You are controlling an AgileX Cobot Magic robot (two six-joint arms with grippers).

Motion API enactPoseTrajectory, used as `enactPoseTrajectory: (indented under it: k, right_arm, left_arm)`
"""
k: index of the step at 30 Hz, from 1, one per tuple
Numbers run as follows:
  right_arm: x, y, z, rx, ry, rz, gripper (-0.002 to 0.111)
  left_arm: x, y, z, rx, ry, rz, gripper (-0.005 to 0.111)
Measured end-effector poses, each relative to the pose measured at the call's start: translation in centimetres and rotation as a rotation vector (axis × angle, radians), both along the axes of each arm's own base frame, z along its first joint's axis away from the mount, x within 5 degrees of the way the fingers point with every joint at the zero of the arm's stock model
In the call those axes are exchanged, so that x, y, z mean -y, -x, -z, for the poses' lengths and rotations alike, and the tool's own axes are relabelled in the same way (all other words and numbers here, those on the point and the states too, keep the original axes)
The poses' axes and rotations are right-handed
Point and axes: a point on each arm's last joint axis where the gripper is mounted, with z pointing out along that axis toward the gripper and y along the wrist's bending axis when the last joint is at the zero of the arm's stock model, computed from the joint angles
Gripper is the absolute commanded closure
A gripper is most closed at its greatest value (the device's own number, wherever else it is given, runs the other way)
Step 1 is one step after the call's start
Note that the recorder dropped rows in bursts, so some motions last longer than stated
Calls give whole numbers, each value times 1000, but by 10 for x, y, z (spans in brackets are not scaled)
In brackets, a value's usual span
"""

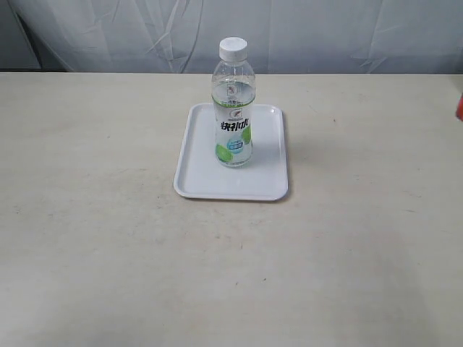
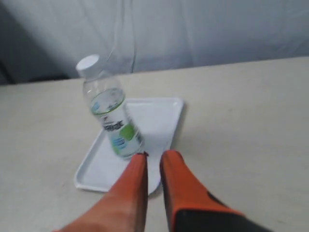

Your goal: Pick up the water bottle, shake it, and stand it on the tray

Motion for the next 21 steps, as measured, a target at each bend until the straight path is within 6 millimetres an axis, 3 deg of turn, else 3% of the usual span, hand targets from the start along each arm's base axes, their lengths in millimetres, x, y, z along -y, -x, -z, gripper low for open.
enactPoseTrajectory:
  k: [5,13,21]
  right_arm:
    - [20,5,25,75,-14,182,95]
    - [41,21,93,69,-44,398,95]
    - [45,39,121,157,-66,446,95]
  left_arm:
    - [0,0,0,0,0,0,106]
    - [0,0,0,0,0,0,106]
    - [0,0,0,0,0,0,106]
